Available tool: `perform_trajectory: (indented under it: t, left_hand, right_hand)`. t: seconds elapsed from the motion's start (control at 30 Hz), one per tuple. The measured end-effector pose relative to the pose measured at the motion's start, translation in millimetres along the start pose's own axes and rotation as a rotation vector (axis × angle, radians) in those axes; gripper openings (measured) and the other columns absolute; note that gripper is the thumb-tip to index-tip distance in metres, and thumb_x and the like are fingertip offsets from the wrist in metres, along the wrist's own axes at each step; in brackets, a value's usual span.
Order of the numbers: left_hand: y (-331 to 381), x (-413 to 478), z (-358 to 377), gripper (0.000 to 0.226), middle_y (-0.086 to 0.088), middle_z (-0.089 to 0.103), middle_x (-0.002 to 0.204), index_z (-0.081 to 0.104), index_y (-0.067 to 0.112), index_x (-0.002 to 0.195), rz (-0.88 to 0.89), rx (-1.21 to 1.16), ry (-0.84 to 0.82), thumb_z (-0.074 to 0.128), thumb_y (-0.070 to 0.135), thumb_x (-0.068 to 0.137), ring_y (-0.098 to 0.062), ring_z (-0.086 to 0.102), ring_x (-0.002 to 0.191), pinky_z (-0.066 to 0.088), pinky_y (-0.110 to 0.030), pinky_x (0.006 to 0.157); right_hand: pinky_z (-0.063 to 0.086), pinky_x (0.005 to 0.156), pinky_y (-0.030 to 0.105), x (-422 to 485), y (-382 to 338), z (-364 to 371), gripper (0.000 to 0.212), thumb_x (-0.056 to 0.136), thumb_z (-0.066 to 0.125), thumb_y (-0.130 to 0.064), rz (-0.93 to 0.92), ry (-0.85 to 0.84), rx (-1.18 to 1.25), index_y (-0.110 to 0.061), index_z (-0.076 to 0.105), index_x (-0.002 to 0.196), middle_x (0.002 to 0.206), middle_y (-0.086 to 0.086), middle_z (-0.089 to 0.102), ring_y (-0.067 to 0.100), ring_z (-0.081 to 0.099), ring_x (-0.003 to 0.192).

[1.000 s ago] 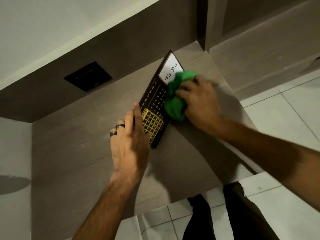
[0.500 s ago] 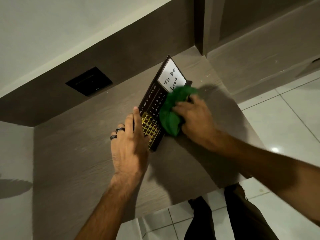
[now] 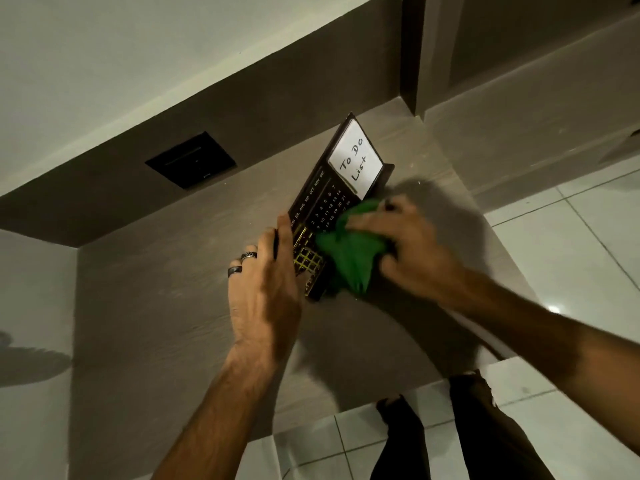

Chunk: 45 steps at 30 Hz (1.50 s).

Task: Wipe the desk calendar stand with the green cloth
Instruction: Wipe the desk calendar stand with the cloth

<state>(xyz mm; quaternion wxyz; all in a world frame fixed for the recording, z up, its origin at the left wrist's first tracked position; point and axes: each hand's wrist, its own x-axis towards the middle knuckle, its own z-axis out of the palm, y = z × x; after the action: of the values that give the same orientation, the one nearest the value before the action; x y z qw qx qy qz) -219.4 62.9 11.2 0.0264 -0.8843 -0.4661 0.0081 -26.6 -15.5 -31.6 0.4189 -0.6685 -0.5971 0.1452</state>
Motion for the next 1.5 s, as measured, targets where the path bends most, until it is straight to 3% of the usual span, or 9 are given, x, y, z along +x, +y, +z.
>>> perform_trajectory:
  t: [0.17,0.43,0.6,0.77,0.87,1.03,1.27,1.4,1.5]
  left_hand:
    - [-6,0,-6,0.102,-0.007,0.06,0.115,0.015,0.028,0.156,-0.042,-0.075,-0.007,0.08,0.029,0.078,-0.026,0.056,0.098,0.046,-0.044,0.082]
    - [-13,-5,5,0.118,-0.014,0.061,0.117,-0.004,0.022,0.157,-0.082,-0.365,-0.019,0.081,0.019,0.075,-0.029,0.06,0.097,0.046,-0.055,0.095]
    - [-13,-5,10,0.134,-0.003,0.053,0.146,-0.017,0.015,0.154,-0.061,-0.465,0.061,0.087,0.018,0.069,-0.028,0.054,0.128,0.036,-0.057,0.109]
    - [-17,-2,11,0.106,-0.014,0.037,0.154,0.007,0.026,0.157,-0.116,-0.676,0.054,0.064,0.066,0.077,-0.037,0.031,0.143,0.029,-0.06,0.114]
    - [-20,-9,17,0.096,-0.021,0.02,0.16,0.0,0.018,0.156,-0.055,-0.543,0.083,0.066,0.025,0.086,-0.043,0.025,0.144,0.029,-0.062,0.113]
    - [-21,-3,19,0.13,0.002,0.035,0.156,-0.015,0.007,0.154,-0.008,-0.579,0.057,0.086,0.015,0.072,0.019,0.01,0.14,0.004,-0.056,0.123]
    - [-14,-5,7,0.134,0.019,0.011,0.158,-0.012,0.047,0.149,-0.134,-0.859,-0.023,0.082,0.06,0.055,-0.026,0.013,0.151,0.028,-0.062,0.114]
    - [-20,-4,14,0.129,0.039,0.008,0.142,-0.009,0.025,0.156,-0.018,-0.662,0.028,0.087,0.019,0.07,-0.037,0.006,0.15,0.006,-0.052,0.122]
    - [-20,-3,16,0.121,0.018,0.027,0.155,-0.005,0.011,0.157,0.039,-0.663,0.052,0.083,0.009,0.074,-0.023,0.02,0.15,-0.005,-0.049,0.123]
  right_hand:
    - [0.042,0.081,0.037,22,12,-10,0.059,0.066,0.059,0.007,0.217,0.277,-0.053,-0.01,0.066,0.122,0.113,0.005,0.067,0.017,0.039,0.098]
    - [0.048,0.079,0.046,-8,-34,43,0.058,0.065,0.069,-0.002,-0.296,-0.17,-0.078,-0.01,0.067,0.122,0.129,0.007,0.065,0.037,0.051,0.107]
    - [0.046,0.087,0.051,32,-22,20,0.063,0.061,0.069,0.0,-0.173,-0.081,-0.162,-0.008,0.066,0.123,0.132,0.01,0.062,0.043,0.052,0.109]
    - [0.032,0.093,0.043,8,-41,37,0.054,0.062,0.072,-0.01,-0.4,-0.176,-0.216,-0.016,0.071,0.115,0.132,0.003,0.063,0.038,0.051,0.124]
    - [0.028,0.098,0.043,17,-43,35,0.052,0.067,0.074,-0.014,-0.472,-0.255,-0.248,-0.02,0.069,0.118,0.133,0.0,0.062,0.034,0.045,0.133]
    - [0.028,0.1,0.042,44,-19,12,0.056,0.067,0.074,-0.008,-0.199,-0.168,-0.33,-0.019,0.068,0.121,0.136,-0.001,0.059,0.033,0.043,0.134]
    - [0.034,0.1,0.046,18,-45,34,0.055,0.067,0.08,-0.012,-0.474,-0.26,-0.263,-0.016,0.068,0.121,0.133,0.004,0.063,0.034,0.048,0.13]
    - [0.035,0.1,0.05,47,-30,21,0.059,0.065,0.077,-0.007,-0.426,-0.179,-0.294,-0.011,0.066,0.123,0.136,0.009,0.06,0.038,0.044,0.133]
    - [0.04,0.098,0.054,57,2,7,0.056,0.074,0.072,-0.003,-0.276,-0.071,-0.306,-0.009,0.062,0.129,0.139,0.013,0.056,0.04,0.041,0.135]
